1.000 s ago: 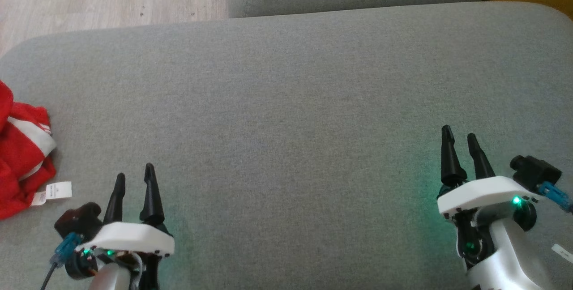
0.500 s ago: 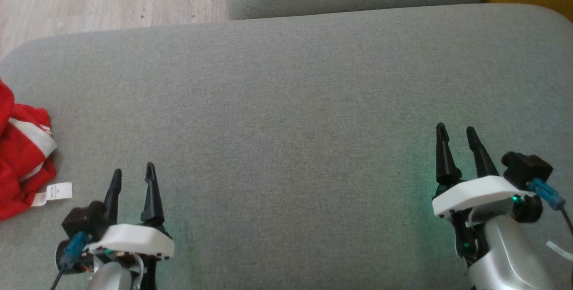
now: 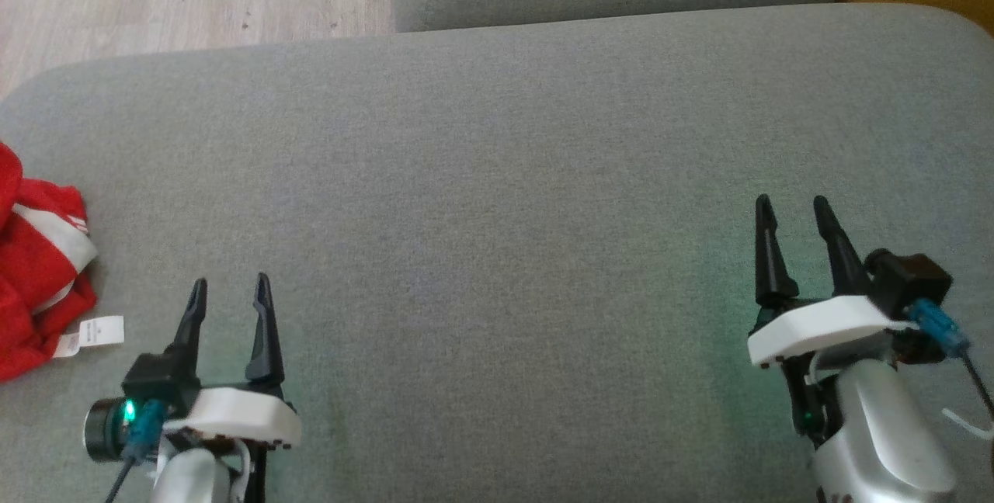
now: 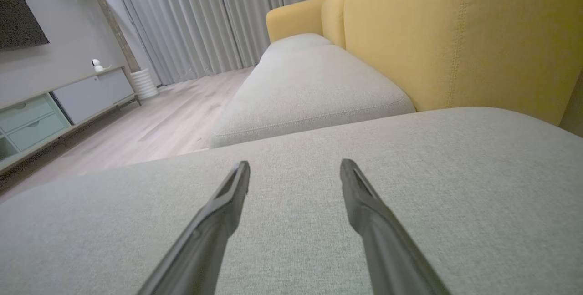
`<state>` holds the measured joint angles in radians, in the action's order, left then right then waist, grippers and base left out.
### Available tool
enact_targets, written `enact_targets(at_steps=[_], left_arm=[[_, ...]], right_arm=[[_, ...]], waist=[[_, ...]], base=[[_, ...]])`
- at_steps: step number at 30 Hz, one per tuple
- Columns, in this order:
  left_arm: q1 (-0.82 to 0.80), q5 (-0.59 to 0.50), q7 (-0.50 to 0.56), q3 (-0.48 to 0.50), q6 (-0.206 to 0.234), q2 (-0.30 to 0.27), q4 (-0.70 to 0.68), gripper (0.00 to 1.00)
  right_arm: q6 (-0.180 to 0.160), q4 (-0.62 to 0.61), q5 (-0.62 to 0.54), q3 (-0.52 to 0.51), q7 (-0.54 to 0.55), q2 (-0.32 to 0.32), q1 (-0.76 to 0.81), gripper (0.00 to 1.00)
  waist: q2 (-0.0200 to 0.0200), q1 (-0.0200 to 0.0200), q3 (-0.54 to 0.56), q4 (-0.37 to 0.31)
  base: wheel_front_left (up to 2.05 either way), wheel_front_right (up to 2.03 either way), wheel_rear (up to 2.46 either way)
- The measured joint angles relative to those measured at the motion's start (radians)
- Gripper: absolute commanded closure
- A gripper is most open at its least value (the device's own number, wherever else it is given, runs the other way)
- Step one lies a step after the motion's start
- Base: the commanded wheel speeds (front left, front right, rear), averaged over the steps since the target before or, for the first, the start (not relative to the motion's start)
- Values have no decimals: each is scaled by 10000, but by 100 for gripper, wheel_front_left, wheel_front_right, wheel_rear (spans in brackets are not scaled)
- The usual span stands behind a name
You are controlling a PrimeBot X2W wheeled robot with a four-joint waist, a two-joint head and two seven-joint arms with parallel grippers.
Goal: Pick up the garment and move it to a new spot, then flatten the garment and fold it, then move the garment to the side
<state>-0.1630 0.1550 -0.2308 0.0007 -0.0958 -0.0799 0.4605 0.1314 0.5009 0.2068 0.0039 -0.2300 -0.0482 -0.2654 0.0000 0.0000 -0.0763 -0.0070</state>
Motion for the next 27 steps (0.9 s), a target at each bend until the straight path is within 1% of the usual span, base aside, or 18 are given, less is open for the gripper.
enact_targets(at_steps=[8, 14, 20, 27], left_arm=[[8, -834, -186, 113, 4, 190, 305, 0], [46, -840, -186, 343, 8, 255, 385, 0], [110, -734, -186, 577, 79, 318, 366, 0], [308, -734, -186, 614, 79, 341, 282, 0]], right_arm=[[0, 470, -849, 238, -180, 0, -67, 0], [0, 516, -815, 190, -182, 0, -95, 0], [0, 512, -477, -290, -182, -2, -38, 0], [0, 500, -479, -372, -182, -2, 214, 0]], waist=[[0, 0, -65, -27], [0, 0, -44, -31], [0, -1, 78, -27], [0, 0, 54, 6]], base=[[0, 0, 0], [0, 0, 0], [0, 0, 0], [0, 0, 0]])
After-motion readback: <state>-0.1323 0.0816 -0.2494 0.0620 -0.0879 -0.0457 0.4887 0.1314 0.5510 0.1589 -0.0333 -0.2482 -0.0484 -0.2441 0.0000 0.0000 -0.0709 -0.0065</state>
